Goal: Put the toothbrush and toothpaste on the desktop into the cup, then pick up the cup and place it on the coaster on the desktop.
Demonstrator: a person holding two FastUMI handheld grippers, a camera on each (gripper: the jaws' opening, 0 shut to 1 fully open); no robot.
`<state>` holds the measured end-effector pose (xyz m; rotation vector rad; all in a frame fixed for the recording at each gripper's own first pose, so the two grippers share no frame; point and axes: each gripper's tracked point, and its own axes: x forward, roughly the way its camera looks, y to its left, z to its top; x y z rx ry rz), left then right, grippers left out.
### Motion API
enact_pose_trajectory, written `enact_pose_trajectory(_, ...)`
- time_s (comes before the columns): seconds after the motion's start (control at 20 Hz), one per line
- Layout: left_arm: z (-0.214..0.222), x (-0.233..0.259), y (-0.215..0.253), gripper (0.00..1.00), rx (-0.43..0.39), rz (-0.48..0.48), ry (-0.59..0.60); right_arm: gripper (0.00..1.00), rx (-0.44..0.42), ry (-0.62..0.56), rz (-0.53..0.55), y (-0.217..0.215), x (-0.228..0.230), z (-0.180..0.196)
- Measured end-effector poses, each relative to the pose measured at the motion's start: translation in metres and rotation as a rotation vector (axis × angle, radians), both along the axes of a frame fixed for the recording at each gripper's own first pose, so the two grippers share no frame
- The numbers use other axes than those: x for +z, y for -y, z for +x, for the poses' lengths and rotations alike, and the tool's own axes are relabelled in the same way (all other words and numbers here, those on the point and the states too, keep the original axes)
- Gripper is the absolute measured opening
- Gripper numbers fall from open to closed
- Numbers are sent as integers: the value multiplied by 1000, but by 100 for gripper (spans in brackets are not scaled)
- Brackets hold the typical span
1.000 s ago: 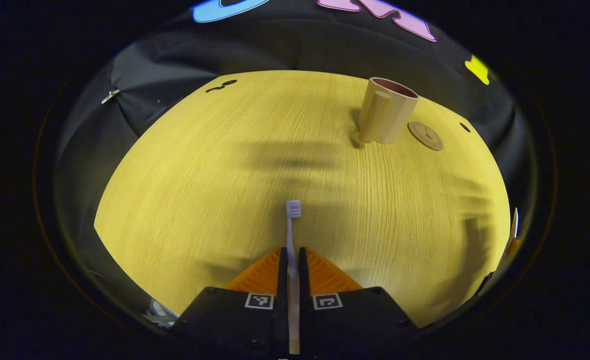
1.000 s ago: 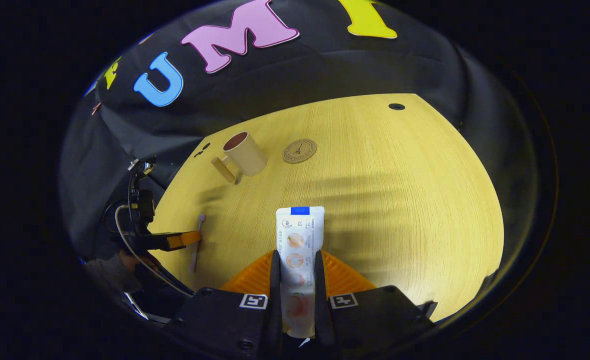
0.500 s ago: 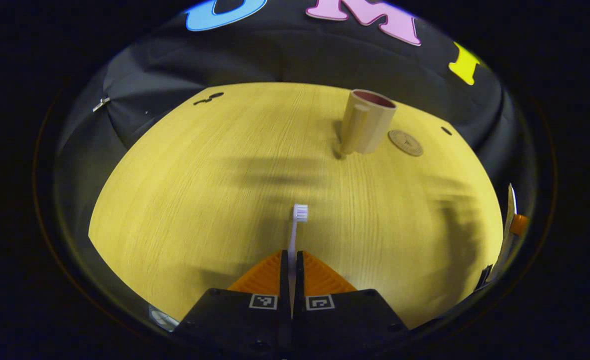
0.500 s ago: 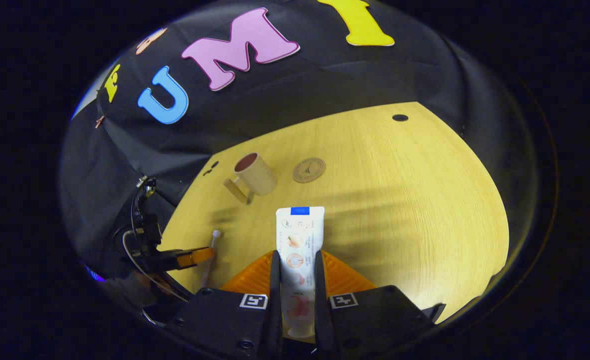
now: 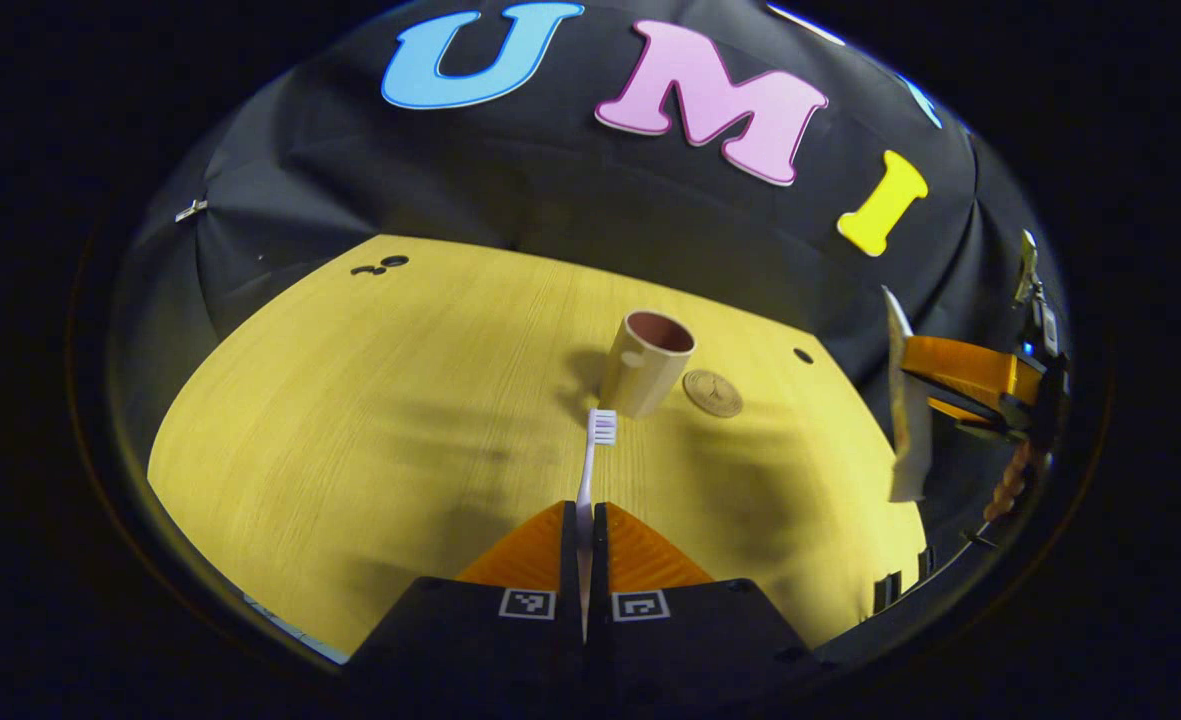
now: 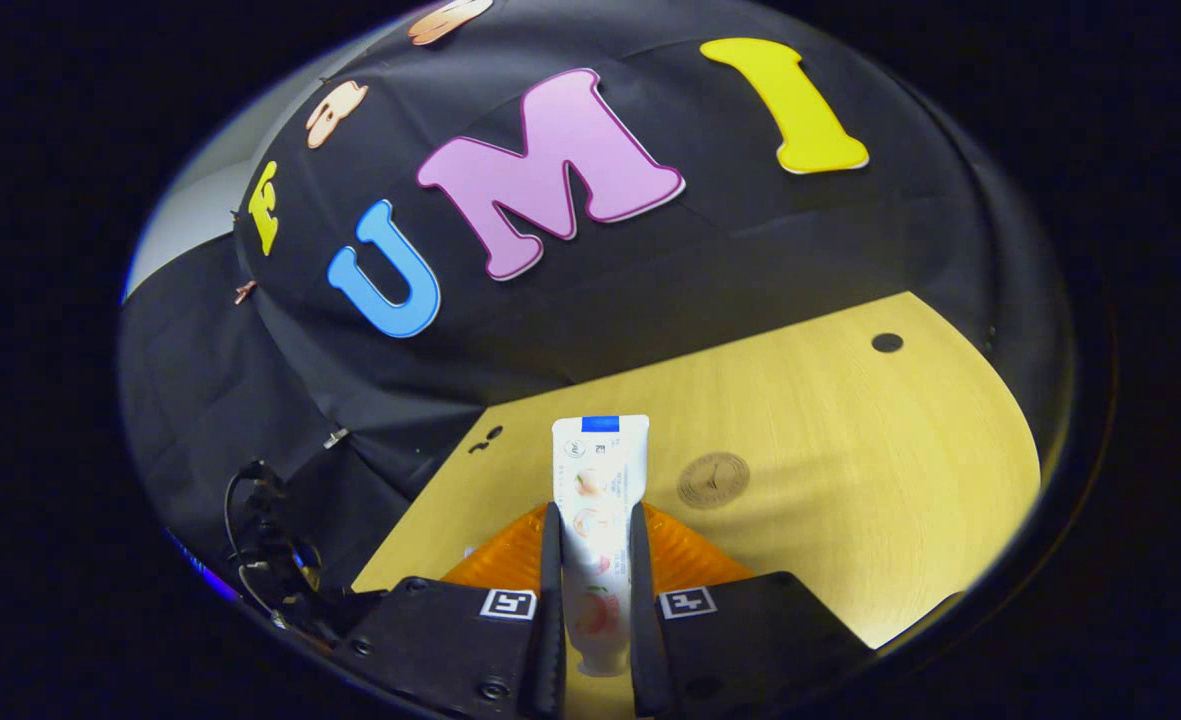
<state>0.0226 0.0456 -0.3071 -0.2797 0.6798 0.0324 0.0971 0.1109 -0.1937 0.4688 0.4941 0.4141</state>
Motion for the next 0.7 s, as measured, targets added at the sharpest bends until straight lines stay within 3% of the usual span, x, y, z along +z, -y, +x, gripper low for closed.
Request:
enact_pose_trajectory(0.45,-5,63,12,6,-66,-25,228,29,-47,275,106,-56,45,99)
enact_pose_trajectory(0.7,-5,77,21,6,-101,-51,327,29,-47,343,82,-90,17,144)
